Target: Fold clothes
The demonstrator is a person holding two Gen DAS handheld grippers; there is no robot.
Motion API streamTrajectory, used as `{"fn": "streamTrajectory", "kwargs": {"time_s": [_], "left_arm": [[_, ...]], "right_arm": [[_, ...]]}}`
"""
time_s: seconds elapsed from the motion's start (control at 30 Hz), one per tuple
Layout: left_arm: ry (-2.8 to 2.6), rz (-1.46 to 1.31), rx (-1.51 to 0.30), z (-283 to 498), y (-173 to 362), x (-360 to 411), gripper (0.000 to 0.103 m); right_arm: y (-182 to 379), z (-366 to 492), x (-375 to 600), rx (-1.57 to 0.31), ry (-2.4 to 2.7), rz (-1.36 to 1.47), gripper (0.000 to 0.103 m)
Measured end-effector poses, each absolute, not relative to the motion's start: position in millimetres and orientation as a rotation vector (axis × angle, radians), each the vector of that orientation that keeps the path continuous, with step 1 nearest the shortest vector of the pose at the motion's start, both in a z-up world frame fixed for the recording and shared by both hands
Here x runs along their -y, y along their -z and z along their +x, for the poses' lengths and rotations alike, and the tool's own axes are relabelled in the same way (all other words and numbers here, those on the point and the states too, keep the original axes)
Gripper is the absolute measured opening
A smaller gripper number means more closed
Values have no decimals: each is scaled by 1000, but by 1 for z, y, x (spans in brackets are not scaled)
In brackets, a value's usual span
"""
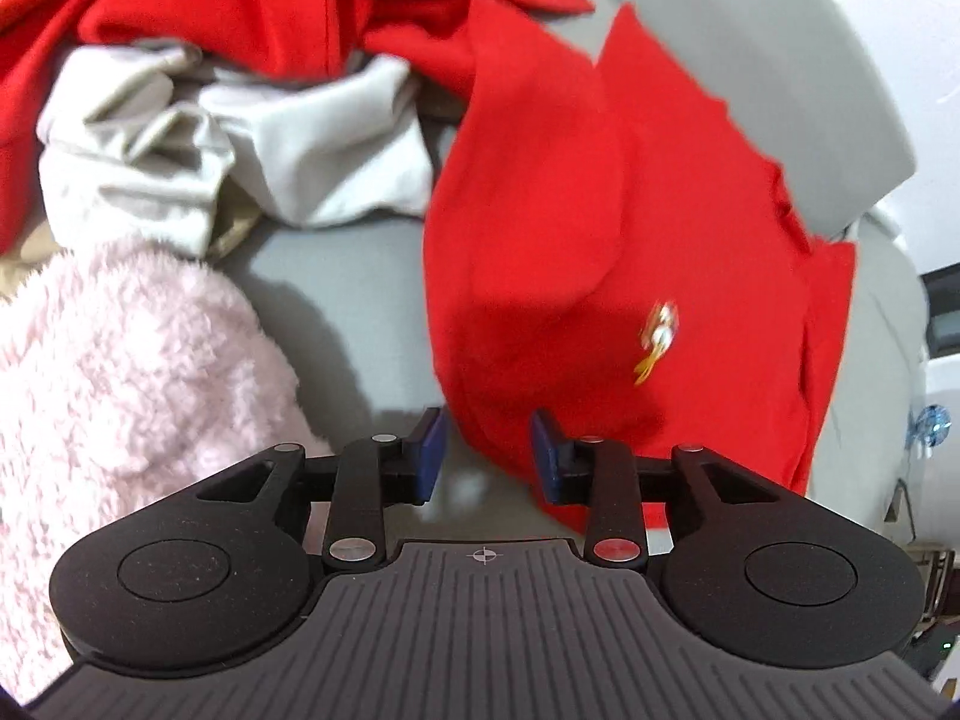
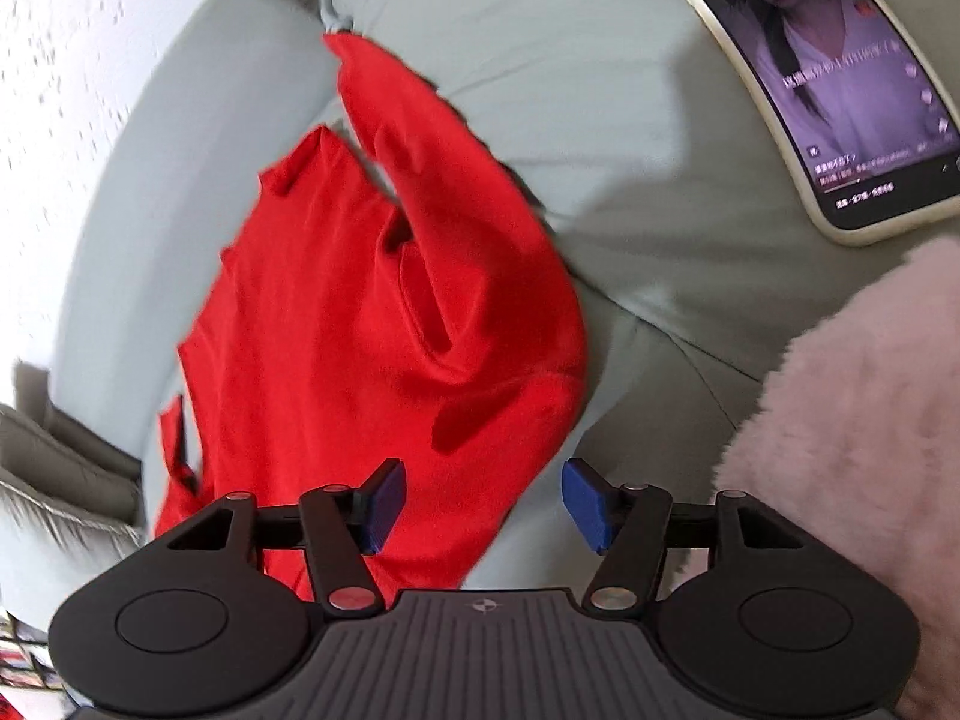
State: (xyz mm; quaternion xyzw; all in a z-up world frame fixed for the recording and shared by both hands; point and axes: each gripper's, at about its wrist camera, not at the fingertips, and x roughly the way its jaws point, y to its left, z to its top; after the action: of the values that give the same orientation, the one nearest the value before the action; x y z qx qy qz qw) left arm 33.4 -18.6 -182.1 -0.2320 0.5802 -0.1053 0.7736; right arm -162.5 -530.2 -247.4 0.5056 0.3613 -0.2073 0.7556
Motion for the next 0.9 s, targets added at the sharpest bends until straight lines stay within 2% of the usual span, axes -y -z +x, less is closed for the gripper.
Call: {"fn": "streamTrajectory", "kwargs": {"time_s": [0.13,0.27,0.4,0.53,0.9], "left_arm": [[228,-516,-1195,34,182,12,46],[237,-471,-1185,37,193,21,47],[248,-421,-1202,45,211,35,46],[309,-545,-1293,45,220,37,45],[262,-666,-1260,55,238,41,44]], "right_arm": [[254,-163,527,-699,412,1060,58],[258,-161,531,-694,390,1040,58],[258,-165,538,-690,367,1081,58],[256,-169,537,-698,350,1097,58],[255,-167,538,-689,351,1132,58]]}}
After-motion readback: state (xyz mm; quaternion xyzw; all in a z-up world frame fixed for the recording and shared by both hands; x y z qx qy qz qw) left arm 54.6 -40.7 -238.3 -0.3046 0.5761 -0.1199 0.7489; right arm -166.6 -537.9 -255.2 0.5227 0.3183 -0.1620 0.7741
